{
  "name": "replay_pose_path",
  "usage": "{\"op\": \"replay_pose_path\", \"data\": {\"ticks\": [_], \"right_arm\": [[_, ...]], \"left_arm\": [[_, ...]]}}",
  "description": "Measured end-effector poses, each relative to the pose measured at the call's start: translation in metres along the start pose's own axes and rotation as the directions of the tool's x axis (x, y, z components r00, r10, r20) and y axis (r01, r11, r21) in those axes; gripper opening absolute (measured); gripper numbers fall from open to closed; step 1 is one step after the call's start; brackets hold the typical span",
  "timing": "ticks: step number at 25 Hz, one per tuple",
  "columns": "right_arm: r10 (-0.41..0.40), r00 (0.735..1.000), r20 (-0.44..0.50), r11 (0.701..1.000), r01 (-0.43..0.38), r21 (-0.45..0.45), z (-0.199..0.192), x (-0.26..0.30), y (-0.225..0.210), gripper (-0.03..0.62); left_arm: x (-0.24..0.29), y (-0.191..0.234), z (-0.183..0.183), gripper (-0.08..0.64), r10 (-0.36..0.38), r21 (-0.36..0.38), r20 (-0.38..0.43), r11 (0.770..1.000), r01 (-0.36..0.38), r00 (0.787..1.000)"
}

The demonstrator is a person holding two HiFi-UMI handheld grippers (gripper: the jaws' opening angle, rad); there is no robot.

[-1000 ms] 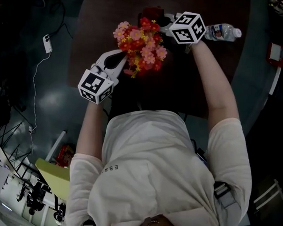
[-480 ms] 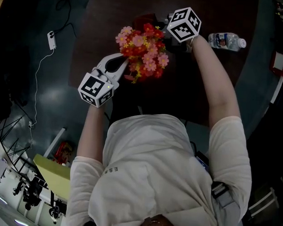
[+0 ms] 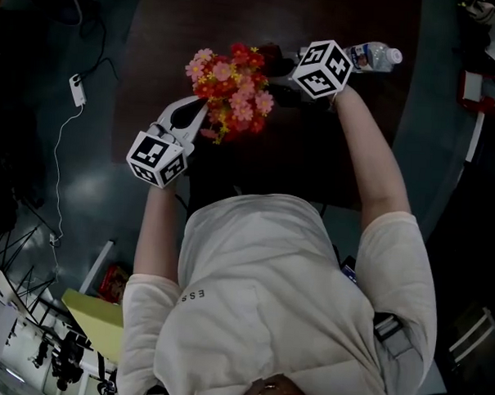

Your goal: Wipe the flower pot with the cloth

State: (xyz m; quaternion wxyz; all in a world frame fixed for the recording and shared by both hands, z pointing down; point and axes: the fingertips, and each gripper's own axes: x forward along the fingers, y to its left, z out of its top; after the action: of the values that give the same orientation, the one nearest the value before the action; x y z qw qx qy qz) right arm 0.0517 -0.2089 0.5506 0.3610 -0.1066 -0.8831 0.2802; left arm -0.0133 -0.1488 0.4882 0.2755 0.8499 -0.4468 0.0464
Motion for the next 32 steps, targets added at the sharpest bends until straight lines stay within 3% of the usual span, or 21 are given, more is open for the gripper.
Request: {"op": "replay_pose_path", "data": {"ticks": [4,7,9,12,17,19,22,27,32], "right_arm": [[-0.103,0.995,0.006,0.994,0.103,0.037,-0.023,-0.012,0.009,0.048],[-0.267,0.961,0.071,0.957,0.255,0.139,-0.031,-0.027,0.006,0.048],[-0.397,0.905,0.155,0.906,0.359,0.226,-0.028,-0.045,0.003,0.048],[-0.538,0.795,0.28,0.837,0.462,0.293,-0.019,-0.074,0.015,0.048],[-0.702,0.595,0.392,0.71,0.626,0.322,-0.004,-0.116,0.052,0.048],[-0.749,0.515,0.417,0.655,0.671,0.347,0.004,-0.127,0.068,0.048],[-0.802,0.409,0.436,0.581,0.705,0.408,0.013,-0.135,0.09,0.048],[-0.889,0.287,0.357,0.445,0.728,0.521,-0.001,-0.108,0.122,0.048],[-0.934,0.201,0.296,0.348,0.706,0.617,-0.013,-0.061,0.165,0.048]], "left_arm": [[0.002,-0.004,0.001,0.014,-0.015,-0.004,0.01,1.0,0.015,1.0],[0.0,-0.006,-0.001,0.014,-0.014,-0.006,0.015,1.0,0.014,1.0],[-0.001,-0.005,-0.003,0.014,-0.013,-0.015,0.018,1.0,0.013,1.0],[-0.008,0.0,0.002,0.014,0.039,-0.017,0.059,0.999,-0.038,0.998],[-0.04,-0.002,0.05,0.014,0.154,0.109,0.208,0.978,-0.18,0.966],[-0.049,-0.005,0.071,0.014,0.155,0.16,0.225,0.968,-0.193,0.962],[-0.054,-0.011,0.095,0.014,0.091,0.222,0.215,0.965,-0.14,0.972],[-0.07,-0.009,0.096,0.014,-0.023,0.273,0.143,0.962,-0.018,0.989],[-0.098,-0.007,0.083,0.014,-0.146,0.329,0.068,0.937,0.116,0.987]]}}
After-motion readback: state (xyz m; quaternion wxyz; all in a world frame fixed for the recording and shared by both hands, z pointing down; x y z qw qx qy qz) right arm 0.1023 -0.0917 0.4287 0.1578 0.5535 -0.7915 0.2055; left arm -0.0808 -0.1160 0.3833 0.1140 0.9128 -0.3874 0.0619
